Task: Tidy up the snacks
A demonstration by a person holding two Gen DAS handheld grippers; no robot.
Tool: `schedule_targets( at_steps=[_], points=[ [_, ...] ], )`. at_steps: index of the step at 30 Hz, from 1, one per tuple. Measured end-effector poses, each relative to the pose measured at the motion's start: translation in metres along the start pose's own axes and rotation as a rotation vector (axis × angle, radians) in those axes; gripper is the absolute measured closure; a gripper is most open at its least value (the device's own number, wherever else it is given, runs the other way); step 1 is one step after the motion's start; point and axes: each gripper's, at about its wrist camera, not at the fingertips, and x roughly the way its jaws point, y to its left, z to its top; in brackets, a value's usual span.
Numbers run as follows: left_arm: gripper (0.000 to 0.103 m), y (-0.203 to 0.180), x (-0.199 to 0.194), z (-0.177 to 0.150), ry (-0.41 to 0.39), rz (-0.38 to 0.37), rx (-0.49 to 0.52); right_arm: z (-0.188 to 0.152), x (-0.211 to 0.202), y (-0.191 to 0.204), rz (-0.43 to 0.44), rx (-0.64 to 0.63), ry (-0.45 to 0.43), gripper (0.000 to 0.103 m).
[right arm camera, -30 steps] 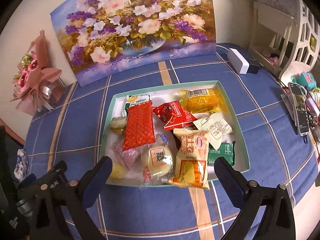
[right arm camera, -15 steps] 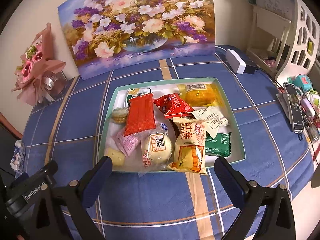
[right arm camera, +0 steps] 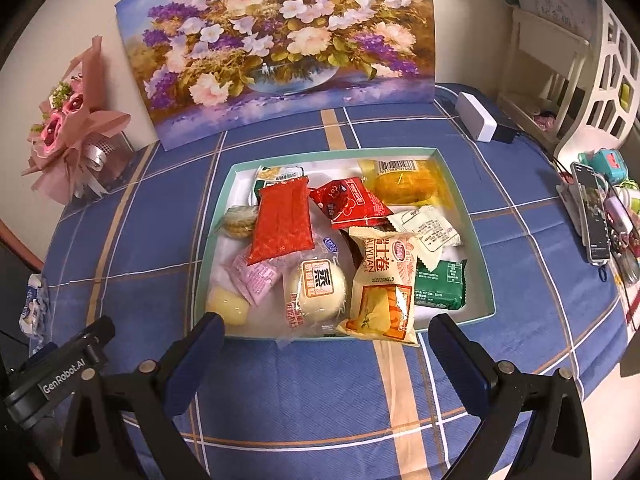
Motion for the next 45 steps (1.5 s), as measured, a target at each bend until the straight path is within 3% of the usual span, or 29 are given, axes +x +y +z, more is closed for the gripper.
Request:
schedule_targets(
  at_steps=[45],
  points=[
    [0.001, 0.001, 0.011, -0.002, 0.040, 0.000, 0.001, -0.002, 0.006, -0.002, -0.010, 0.007, 0.023, 0.000]
  ],
)
